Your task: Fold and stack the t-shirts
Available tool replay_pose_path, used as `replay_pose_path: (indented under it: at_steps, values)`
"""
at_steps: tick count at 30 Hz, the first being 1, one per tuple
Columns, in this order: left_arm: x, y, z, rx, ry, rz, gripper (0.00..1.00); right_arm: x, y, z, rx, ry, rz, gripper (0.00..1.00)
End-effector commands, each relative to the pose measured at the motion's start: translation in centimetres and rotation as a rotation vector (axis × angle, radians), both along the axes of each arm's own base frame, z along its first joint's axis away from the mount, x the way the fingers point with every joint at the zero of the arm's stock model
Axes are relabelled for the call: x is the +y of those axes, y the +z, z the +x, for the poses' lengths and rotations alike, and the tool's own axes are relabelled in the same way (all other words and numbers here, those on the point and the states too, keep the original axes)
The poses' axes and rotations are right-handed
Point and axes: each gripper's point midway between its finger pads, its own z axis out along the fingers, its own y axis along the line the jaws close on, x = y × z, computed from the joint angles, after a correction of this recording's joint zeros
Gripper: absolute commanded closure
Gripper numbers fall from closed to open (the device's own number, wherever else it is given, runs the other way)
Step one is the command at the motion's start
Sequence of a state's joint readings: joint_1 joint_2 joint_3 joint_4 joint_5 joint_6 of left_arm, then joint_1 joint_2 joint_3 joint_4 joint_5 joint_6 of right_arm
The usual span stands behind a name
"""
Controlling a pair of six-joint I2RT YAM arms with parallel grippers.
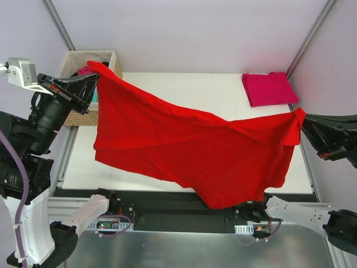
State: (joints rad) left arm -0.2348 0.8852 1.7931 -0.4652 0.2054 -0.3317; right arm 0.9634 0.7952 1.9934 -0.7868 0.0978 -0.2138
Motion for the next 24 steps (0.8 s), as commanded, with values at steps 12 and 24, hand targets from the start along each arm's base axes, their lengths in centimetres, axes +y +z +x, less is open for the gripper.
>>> replay_pose_path:
  at_steps: [12,24]
  values:
    - [-0.1,-0.7,4.8,0.043,0.054,-0.001,1.0,0.6,0.9,5.8,-0.011,-0.254,-0.074,0.99]
    - [-3.4,-9.9,28.5,0.27,0.169,0.101,1.0,4.7,-2.4,25.9,0.097,-0.655,-0.116,0.99]
